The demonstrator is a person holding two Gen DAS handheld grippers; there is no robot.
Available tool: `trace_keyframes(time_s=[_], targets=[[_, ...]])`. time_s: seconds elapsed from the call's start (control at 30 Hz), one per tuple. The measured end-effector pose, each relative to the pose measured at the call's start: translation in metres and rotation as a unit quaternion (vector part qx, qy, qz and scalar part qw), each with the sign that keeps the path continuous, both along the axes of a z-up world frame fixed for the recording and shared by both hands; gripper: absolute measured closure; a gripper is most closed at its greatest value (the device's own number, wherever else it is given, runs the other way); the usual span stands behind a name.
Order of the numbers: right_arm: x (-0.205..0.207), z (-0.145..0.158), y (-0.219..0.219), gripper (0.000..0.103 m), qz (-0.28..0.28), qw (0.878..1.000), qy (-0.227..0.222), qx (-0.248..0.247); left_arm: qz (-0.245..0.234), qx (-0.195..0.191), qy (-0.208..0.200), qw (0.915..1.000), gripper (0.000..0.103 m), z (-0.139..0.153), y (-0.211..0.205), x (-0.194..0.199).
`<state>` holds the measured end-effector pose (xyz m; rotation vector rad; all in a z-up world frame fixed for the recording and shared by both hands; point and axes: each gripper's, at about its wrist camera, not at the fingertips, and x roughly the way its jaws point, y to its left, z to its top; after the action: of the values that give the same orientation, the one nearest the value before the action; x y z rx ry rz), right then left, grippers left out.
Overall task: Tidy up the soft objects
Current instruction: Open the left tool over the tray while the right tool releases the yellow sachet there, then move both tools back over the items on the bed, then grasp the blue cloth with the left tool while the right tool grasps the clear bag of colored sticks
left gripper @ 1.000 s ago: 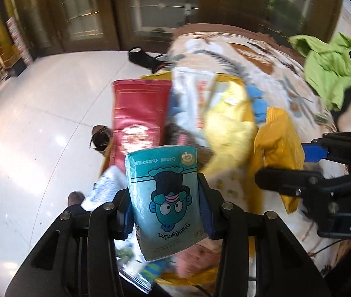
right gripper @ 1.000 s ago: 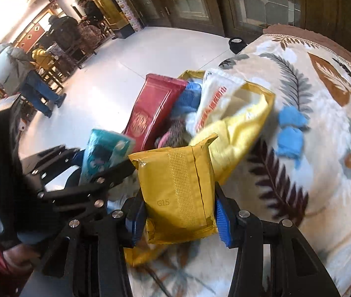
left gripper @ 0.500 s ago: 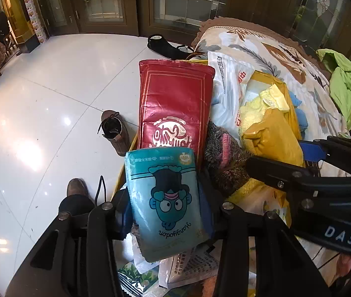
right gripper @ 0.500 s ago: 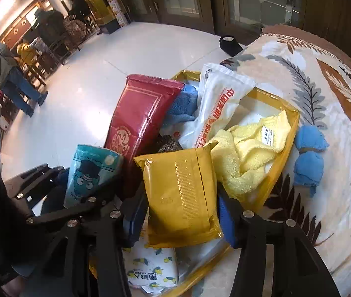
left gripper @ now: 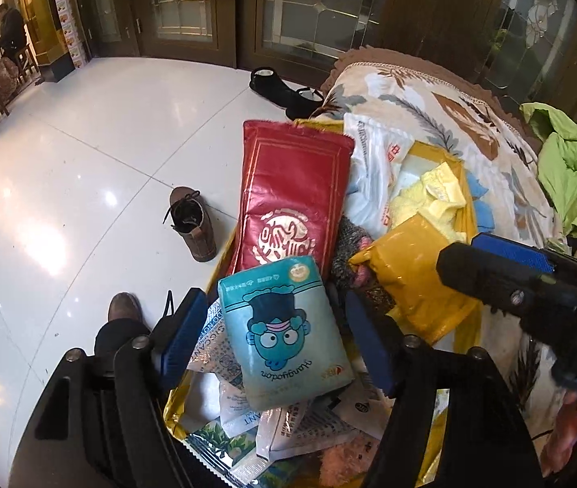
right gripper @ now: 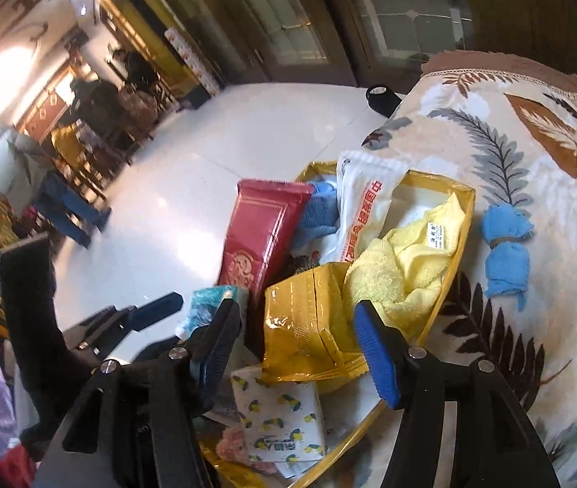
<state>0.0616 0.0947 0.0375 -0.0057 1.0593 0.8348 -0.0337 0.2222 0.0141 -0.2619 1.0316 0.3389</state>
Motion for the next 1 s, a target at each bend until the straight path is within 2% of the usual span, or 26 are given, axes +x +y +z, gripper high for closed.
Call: trace_keyframes(time_s=[0.17,0.23,0.33,0.47,0.53,0.6,0.67,0.77,0.93,1.0], targets=[[0.001,0.014,-0.030,0.042,-0.026,0.999,-0.019,0.019,0.003,0.000,-0.014,0.9999,0.030,0.014,-0.002,-0.002],[0.008,0.017,-0.057,0.039,-0.058,0.998,-0.035,0.016,0.003,-0.008,-0.021,0.9997,0.030,0.021,-0.003,0.000],[0.025,0.014,-0.108,0.038,-0.112,0.993,-0.020,0.025,-0.007,-0.017,-0.036,0.9992,0.029,0.033,-0.013,0.006],[0.047,0.005,-0.181,0.038,-0.192,0.981,-0.008,0.013,-0.052,-0.055,-0.039,0.9964,0.027,0.044,-0.043,0.035],[0.056,0.001,-0.221,0.036,-0.236,0.972,-0.001,0.010,-0.080,-0.076,-0.036,0.9932,0.027,0.047,-0.063,0.056],[0.063,-0.003,-0.251,0.036,-0.266,0.964,0.008,0.016,-0.111,-0.081,-0.030,0.9901,0.027,0.047,-0.089,0.082],[0.069,-0.006,-0.274,0.036,-0.287,0.958,0.015,0.024,-0.130,-0.081,-0.016,0.9880,0.027,0.041,-0.113,0.110],[0.077,-0.009,-0.300,0.036,-0.307,0.951,0.019,0.025,-0.144,-0.105,0.019,0.9838,0.027,0.022,-0.139,0.149],[0.088,-0.016,-0.336,0.036,-0.330,0.943,0.026,0.031,-0.122,-0.092,0.068,0.9859,0.027,-0.012,-0.162,0.193],[0.090,-0.020,-0.346,0.036,-0.337,0.940,0.030,0.035,-0.117,-0.083,0.080,0.9864,0.027,-0.022,-0.165,0.198]])
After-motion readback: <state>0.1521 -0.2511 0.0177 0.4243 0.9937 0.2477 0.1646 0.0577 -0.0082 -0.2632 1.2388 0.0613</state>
